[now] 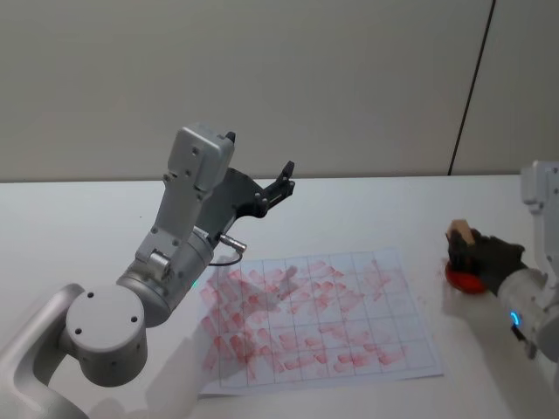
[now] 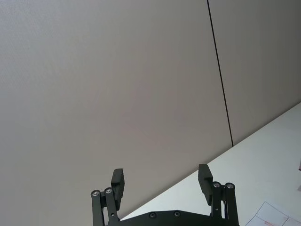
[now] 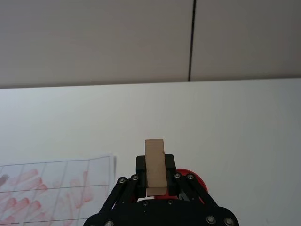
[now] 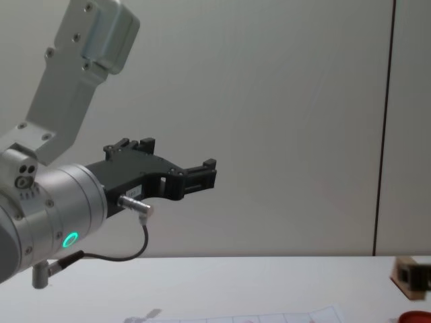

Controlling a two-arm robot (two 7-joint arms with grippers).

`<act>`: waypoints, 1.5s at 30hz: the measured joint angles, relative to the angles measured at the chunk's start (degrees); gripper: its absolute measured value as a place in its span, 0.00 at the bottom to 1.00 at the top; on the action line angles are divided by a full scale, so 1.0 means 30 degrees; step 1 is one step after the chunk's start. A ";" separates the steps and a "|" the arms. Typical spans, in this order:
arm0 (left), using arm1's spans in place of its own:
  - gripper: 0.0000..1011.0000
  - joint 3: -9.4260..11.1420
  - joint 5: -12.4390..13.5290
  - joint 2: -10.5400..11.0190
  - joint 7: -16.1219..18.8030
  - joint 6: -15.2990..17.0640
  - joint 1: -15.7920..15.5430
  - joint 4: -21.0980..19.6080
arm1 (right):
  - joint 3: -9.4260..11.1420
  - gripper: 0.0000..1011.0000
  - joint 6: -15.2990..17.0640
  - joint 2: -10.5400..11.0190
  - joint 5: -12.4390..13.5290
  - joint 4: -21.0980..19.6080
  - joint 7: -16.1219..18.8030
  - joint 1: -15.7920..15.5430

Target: Use the one hand to pick up the stamp and affix it onto the A4 paper.

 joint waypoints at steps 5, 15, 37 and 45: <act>0.99 0.0000 -0.0001 -0.0001 0.0000 -0.0001 0.0000 0.0000 | -0.0296 0.22 0.0098 -0.0158 -0.0503 -0.0735 0.0494 -0.0025; 0.99 0.0000 0.0000 -0.0001 -0.0001 -0.0001 0.0000 0.0001 | -0.1148 0.22 0.0691 -0.0567 -0.1621 -0.1146 0.1615 -0.0167; 0.99 0.0000 -0.0001 -0.0001 -0.0001 0.0000 0.0000 0.0000 | -0.2326 0.22 0.1573 -0.1158 -0.3634 0.0086 0.2526 -0.0499; 0.99 0.0000 -0.0001 -0.0001 -0.0001 0.0000 0.0000 0.0000 | -0.2361 0.22 0.1442 -0.1204 -0.3768 0.0491 0.2594 -0.0560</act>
